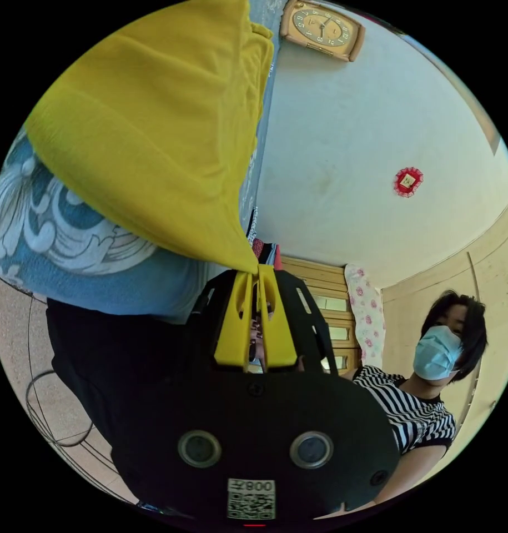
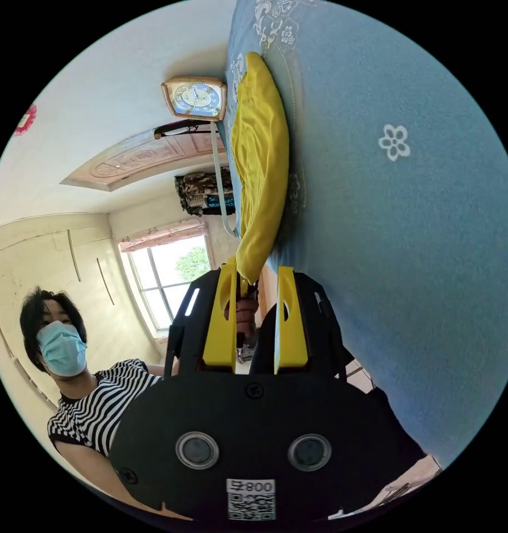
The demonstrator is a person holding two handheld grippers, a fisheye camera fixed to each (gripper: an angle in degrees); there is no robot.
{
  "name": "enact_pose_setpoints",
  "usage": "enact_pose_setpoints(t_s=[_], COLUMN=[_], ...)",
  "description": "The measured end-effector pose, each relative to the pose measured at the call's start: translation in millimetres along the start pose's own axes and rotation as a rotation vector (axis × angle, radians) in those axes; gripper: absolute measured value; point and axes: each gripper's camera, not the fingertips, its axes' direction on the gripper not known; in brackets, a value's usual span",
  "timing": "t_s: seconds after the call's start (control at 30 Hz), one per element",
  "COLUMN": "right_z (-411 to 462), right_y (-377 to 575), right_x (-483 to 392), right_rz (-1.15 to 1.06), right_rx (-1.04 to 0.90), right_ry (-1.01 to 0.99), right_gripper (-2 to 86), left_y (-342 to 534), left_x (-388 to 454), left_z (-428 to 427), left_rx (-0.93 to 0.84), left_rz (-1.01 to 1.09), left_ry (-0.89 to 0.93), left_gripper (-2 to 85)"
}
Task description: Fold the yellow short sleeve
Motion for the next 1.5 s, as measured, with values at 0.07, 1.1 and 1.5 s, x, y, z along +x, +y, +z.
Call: enact_pose_setpoints(t_s=[0.07, 1.1, 1.5], right_z=[7, 58, 64], right_y=[1, 202, 391], right_x=[-2, -156, -257], right_rz=[0.003, -0.218, -0.421], right_rx=[0.006, 0.069, 0.150], right_ry=[-0.012, -0.123, -0.129], right_gripper=[7.3, 1.3, 1.2], left_y=[-2, 46, 117], left_x=[0, -27, 17], left_z=[0, -85, -30], left_rx=[-0.005, 0.497, 0.327], left_rz=[0.003, 0.114, 0.413], left_ry=[-0.015, 0.094, 0.168], left_gripper=[3.6, 3.5, 3.2])
